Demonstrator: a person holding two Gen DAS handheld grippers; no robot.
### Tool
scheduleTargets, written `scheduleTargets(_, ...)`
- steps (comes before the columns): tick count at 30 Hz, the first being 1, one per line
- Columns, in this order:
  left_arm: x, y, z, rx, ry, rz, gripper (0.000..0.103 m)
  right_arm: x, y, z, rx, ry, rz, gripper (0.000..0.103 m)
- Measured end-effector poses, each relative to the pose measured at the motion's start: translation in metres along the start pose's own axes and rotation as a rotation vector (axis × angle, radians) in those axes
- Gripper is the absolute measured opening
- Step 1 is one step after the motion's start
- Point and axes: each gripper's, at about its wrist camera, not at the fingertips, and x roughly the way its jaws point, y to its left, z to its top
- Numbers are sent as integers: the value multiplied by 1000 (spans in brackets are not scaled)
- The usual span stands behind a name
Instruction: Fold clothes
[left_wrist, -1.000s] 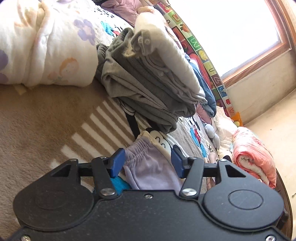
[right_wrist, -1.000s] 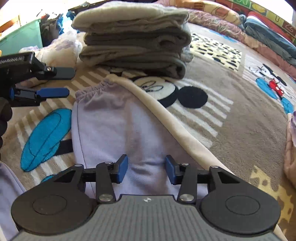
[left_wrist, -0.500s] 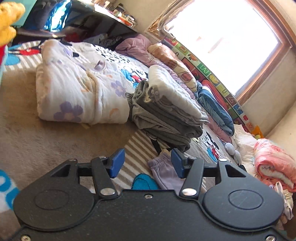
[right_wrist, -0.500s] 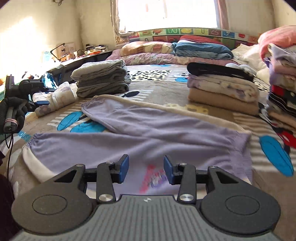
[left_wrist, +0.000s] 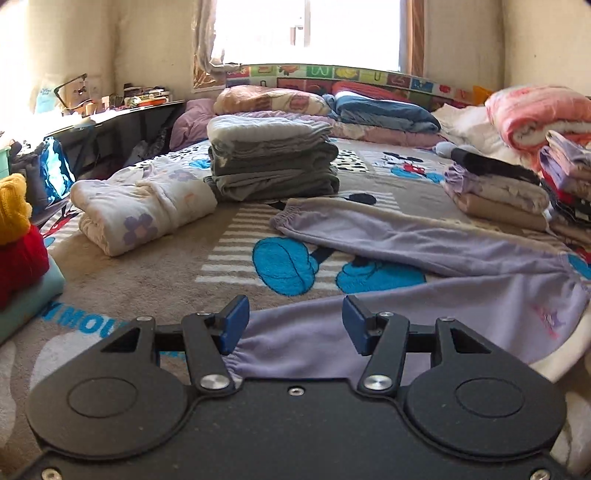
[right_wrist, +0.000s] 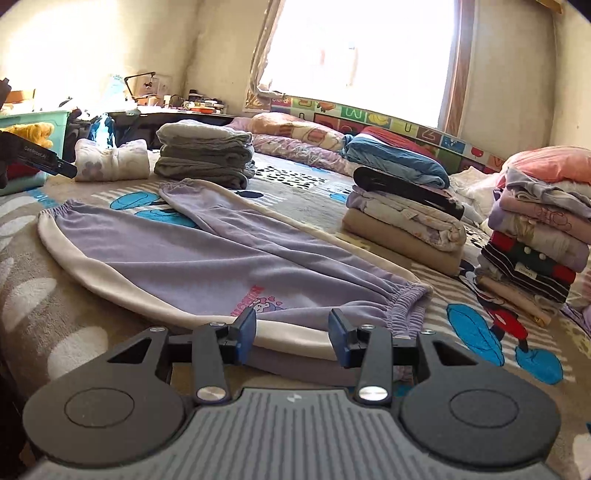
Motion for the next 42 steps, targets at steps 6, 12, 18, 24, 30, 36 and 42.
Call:
scheduleTargets(6, 4, -13, -28, 61, 19, 43, 55, 21, -8, 13, -42, -25, 16, 46)
scheduleTargets(12, 34, -14, -49, 85, 98, 93, 61, 80, -16, -12, 60, 202, 68, 62)
scheduleTargets(18, 22, -4, -37, 14, -5, 126, 61, 63, -27, -25, 145, 191, 37, 63)
scheduleTargets(24, 38, 56, -11, -246, 18, 95, 61, 43, -17, -25, 138, 103, 9, 61)
scheduleTargets(30, 78, 76, -8, -229, 160, -5, 26, 47, -3, -22, 122, 39, 77, 61)
scheduleTargets(36, 72, 90, -9, -336, 40, -38, 14, 60, -4, -29, 162, 84, 101, 62)
scheduleTargets(42, 88, 92, -14, -340, 90, -16, 22, 63, -3, -32, 164, 92, 99, 65)
